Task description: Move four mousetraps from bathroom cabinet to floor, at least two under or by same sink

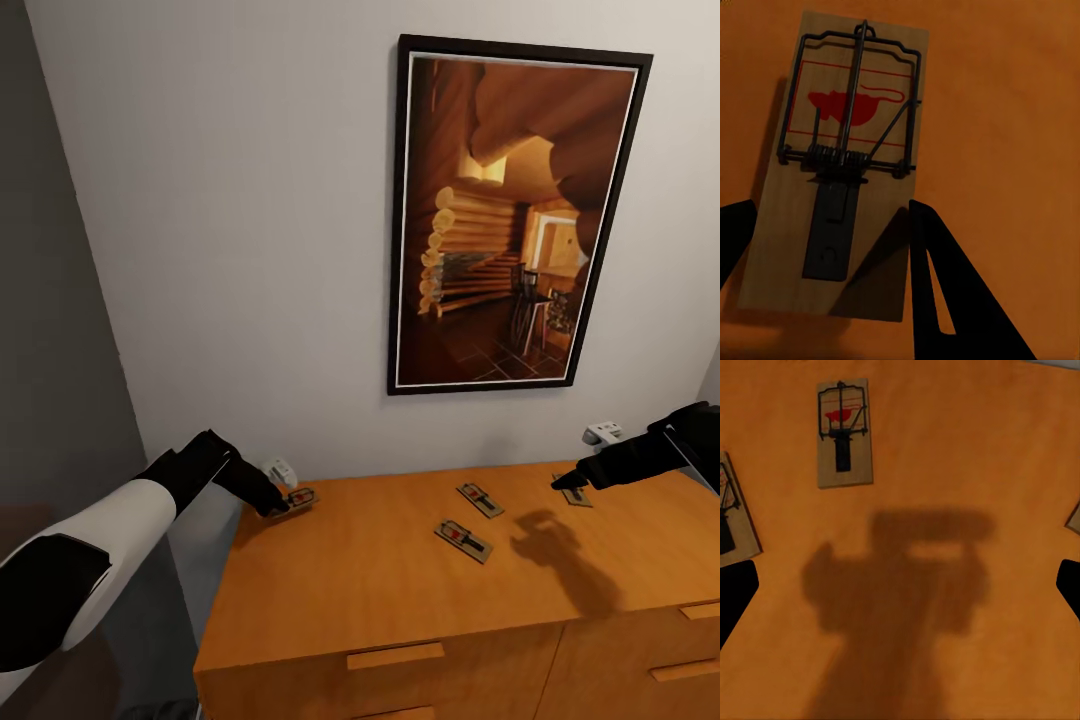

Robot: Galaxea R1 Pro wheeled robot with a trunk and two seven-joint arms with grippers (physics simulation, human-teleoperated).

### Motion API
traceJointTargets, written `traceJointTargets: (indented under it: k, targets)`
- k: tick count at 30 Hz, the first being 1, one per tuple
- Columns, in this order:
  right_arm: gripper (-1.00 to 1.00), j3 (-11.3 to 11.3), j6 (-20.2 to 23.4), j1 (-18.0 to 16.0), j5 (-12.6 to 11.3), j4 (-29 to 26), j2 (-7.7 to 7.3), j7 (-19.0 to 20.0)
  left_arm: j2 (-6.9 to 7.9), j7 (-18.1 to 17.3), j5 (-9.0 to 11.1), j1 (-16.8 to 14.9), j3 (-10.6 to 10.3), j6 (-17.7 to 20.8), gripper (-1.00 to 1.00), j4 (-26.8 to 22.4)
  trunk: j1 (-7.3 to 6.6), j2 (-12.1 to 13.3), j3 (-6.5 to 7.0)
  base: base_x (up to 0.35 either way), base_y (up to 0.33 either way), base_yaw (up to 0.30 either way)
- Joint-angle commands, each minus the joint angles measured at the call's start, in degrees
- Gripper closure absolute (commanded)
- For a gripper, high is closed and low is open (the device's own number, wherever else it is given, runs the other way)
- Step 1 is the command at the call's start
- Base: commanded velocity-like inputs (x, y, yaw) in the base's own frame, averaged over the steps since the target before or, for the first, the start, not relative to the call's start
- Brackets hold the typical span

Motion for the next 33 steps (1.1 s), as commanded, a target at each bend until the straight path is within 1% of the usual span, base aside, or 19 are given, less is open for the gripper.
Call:
traceJointTargets:
  k: [1, 7, 17, 20, 22, 26, 33]
  targets:
    - [-1.0, 0.1, 0.21, -0.08, 0.47, -0.04, -0.04, 0.48, 0.01, -0.25, -0.5, -0.01, 0.12, 0.27, 1.0, -0.15, 0.0, -0.05, -0.08, 0.0, 0.0, 0.004]
    - [-1.0, 0.1, 0.21, -0.08, 0.47, -0.04, -0.04, 0.48, 0.01, -0.25, -0.5, 0.0, 0.12, 0.27, 1.0, -0.16, 0.0, -0.05, -0.08, 0.0, -0.08, 0.122]
    - [-1.0, 0.1, 0.21, -0.08, 0.47, -0.04, -0.03, 0.48, 0.01, -0.36, -0.46, 0.0, 0.12, 0.37, 1.0, -0.17, 0.0, -0.05, -0.08, -0.033, -0.258, 0.266]
    - [-1.0, 0.1, 0.21, -0.08, 0.47, -0.04, -0.02, 0.48, 0.01, -0.39, -0.44, 0.0, 0.12, 0.54, 1.0, -0.17, 0.0, -0.05, -0.08, -0.09, -0.279, 0.173]
    - [-1.0, 0.1, 0.21, -0.08, 0.47, -0.04, -0.03, 0.48, -0.09, -0.37, -0.42, -0.01, 0.12, 0.69, 1.0, -0.18, 0.0, -0.05, -0.08, -0.103, -0.28, 0.072]
    - [-1.0, 0.1, 0.21, -0.08, 0.47, -0.04, -0.04, 0.48, -0.86, -0.34, -0.47, 0.0, 0.16, 0.77, 1.0, -0.13, 0.0, -0.05, -0.08, -0.092, -0.262, 0.021]
    - [-1.0, 0.14, 0.21, -0.08, 0.47, -0.03, -0.02, 0.48, -1.16, -0.61, -0.43, -0.02, 0.2, 0.79, 1.0, -0.14, 0.0, -0.05, -0.08, -0.025, -0.2, 0.005]
